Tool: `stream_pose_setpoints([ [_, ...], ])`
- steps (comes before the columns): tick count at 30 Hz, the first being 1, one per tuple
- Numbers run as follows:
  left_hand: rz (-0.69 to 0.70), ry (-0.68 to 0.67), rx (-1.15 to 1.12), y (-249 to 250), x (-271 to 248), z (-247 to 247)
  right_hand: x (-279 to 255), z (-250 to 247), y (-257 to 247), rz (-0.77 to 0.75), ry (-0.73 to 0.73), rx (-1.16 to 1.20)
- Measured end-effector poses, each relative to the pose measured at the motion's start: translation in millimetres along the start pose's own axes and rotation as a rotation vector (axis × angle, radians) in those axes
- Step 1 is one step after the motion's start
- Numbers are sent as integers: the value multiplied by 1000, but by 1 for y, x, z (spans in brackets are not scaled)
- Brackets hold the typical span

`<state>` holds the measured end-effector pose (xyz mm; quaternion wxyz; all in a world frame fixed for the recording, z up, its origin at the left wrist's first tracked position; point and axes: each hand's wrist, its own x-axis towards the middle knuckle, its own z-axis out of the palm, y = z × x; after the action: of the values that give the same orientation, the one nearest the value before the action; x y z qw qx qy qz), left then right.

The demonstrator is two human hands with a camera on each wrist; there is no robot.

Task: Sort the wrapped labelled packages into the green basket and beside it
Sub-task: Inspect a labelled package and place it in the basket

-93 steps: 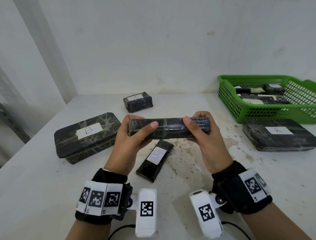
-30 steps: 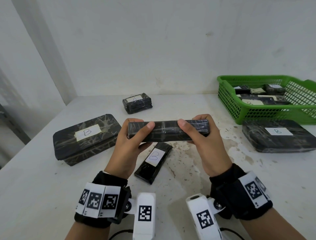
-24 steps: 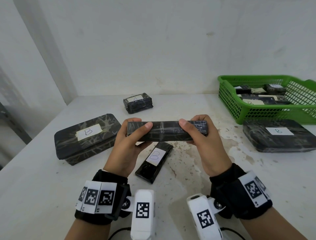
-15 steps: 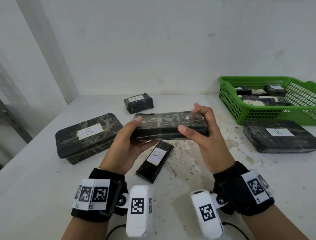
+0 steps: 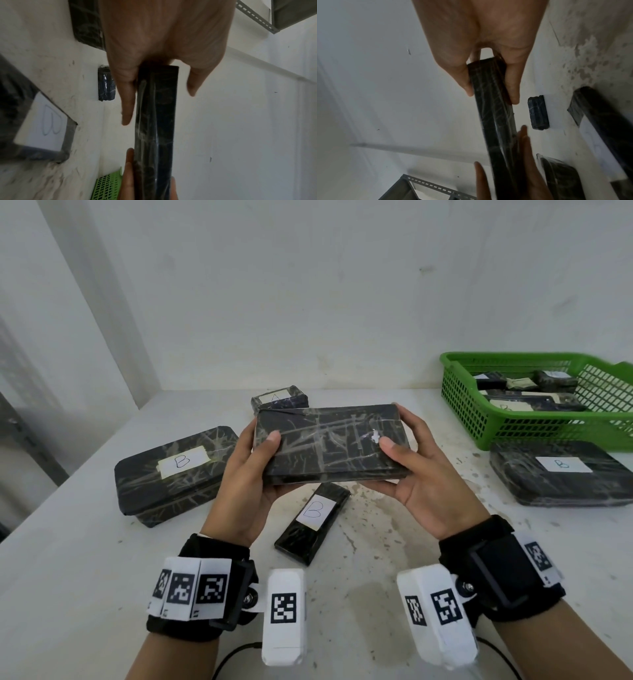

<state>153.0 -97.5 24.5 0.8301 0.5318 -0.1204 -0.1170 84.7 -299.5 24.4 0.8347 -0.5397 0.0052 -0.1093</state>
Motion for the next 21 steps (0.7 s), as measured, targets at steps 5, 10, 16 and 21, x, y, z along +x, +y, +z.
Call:
stream_pose_setpoints([
  [5, -22, -14, 23, 0, -1, -1, 3, -4, 2, -13, 90, -85],
  [10, -65, 11, 65, 1, -2, 0, 5, -5, 3, 20, 81, -117],
  [16, -46, 75, 219, -4, 1, 3, 1, 7, 9, 35, 121, -206],
  [21, -158, 28, 153, -1, -4, 7, -1, 9, 16, -118, 250, -377],
])
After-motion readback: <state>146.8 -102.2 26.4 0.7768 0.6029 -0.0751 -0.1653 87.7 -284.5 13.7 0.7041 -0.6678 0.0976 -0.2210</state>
